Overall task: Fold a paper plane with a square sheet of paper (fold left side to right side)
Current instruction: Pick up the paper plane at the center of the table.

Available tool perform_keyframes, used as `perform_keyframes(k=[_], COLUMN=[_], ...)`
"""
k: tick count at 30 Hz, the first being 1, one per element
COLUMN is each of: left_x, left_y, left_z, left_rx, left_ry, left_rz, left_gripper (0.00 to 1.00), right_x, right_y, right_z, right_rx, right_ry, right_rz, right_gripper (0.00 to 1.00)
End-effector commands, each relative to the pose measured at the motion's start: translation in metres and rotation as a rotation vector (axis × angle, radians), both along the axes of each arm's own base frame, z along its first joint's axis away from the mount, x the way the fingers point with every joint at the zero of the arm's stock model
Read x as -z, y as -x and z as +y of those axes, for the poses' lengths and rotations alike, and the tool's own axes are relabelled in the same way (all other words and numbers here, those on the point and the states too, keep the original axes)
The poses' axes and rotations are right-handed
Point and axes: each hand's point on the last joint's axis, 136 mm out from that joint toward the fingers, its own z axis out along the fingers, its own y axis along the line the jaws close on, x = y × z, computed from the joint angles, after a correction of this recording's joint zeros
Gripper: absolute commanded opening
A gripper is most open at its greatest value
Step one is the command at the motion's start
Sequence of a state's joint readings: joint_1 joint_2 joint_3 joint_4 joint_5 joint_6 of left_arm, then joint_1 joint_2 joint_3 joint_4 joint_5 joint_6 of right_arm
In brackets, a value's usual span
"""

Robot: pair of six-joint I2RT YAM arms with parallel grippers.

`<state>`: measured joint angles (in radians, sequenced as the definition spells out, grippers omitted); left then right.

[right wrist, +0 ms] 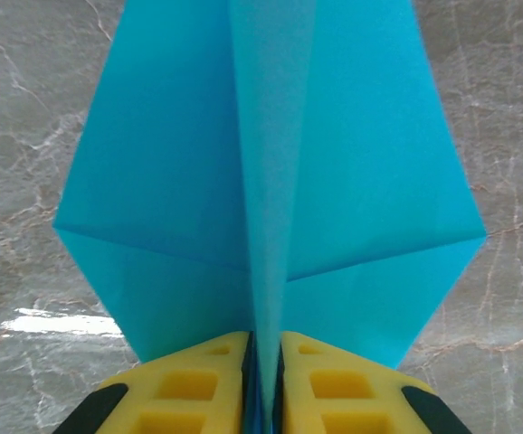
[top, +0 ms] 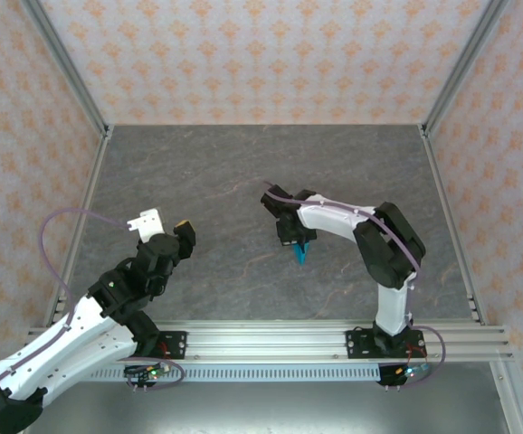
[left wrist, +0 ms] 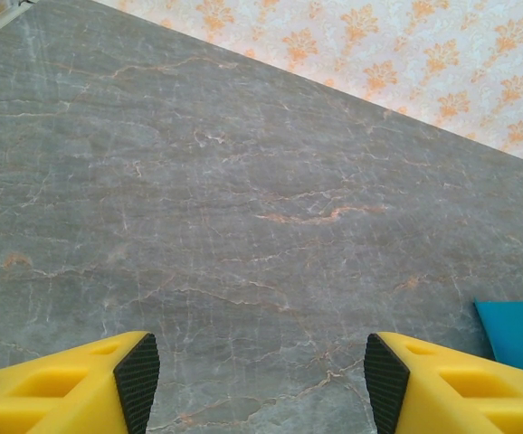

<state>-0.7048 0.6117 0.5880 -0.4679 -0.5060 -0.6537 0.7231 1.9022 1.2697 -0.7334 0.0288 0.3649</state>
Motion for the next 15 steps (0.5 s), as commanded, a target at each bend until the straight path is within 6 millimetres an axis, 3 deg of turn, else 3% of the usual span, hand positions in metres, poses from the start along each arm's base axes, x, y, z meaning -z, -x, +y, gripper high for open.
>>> perform_keyframes(k=[1, 10, 15], left_x=[-0.014, -0.014, -0.017], left_y=[-0.001, -0.001, 0.000], left_z=[0.003, 0.004, 0.001], left_rx=[-0.021, -0.021, 0.005], left_ry=[0.009, 0.006, 0.002], left_rz=[-0.029, -0.024, -0.030], left_gripper=[0.65, 0.65, 0.65], right_x=[0.000, 0.009, 0.004], right_y=[-0.006, -0.008, -0.020], right_z=[-0.001, 0.001, 0.002], right_rx=[0.013, 0.028, 0.040], right_ry=[-0.002, -0.033, -0.060], right_rz=[-0.011, 0.007, 0.001], right_gripper=[0.17, 0.17, 0.03])
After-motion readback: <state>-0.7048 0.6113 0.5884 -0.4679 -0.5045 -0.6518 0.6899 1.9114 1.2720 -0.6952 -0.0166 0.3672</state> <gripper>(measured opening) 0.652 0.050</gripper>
